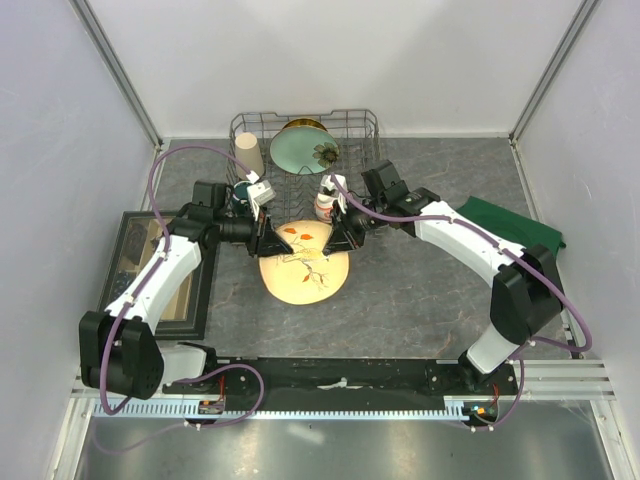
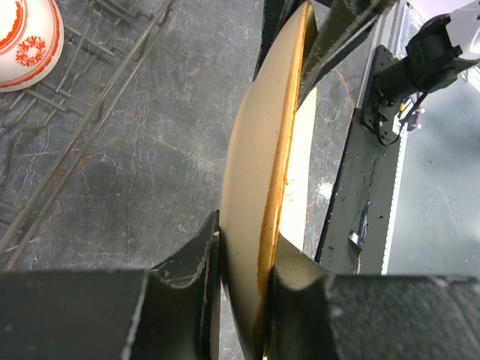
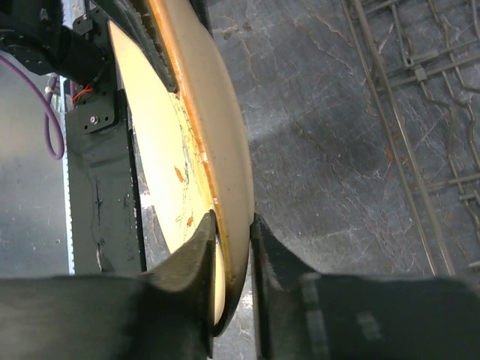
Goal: Unload the mixed dishes from the dish rack
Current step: Pick up the plate from the dish rack.
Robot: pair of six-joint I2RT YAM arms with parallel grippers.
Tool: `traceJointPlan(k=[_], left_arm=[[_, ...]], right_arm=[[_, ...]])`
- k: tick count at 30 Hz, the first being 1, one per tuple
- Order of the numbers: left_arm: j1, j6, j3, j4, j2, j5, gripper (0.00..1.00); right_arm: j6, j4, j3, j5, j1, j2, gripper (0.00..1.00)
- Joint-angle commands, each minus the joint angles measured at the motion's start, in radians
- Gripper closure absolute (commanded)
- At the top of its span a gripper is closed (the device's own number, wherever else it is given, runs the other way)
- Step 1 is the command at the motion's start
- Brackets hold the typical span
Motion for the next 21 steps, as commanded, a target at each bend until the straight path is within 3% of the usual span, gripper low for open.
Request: traceJointPlan(k=[1, 2, 7, 16, 21], left_arm=[[0.001, -0.074, 0.002, 0.094, -0.054, 0.111, 0.98], [0.001, -0.074, 0.001, 0.096, -0.054, 0.113, 0.97], [0.001, -0.097, -0.012, 0.133, -0.053, 0.108, 0.87], [0.002, -0.094, 0.002, 0.162, -0.079, 0.081, 0.48], [0.008, -0.096, -0.002, 0.185, -0.113, 0.066, 0.34]], right_arm=[[-0.026, 0.026, 0.029, -0.042, 0.012, 0.007, 0.87], [-0.027, 0.026, 0.028, -0.044, 0.014, 0.005, 0.94], [-0.019, 0.024, 0.02, -0.058, 0.014, 0.002, 1.0], [-0.024, 0.024, -0.003, -0.059, 0.015, -0.018, 1.0], [-0.027, 0.024, -0.014, -0.065, 0.002, -0.027, 1.0]])
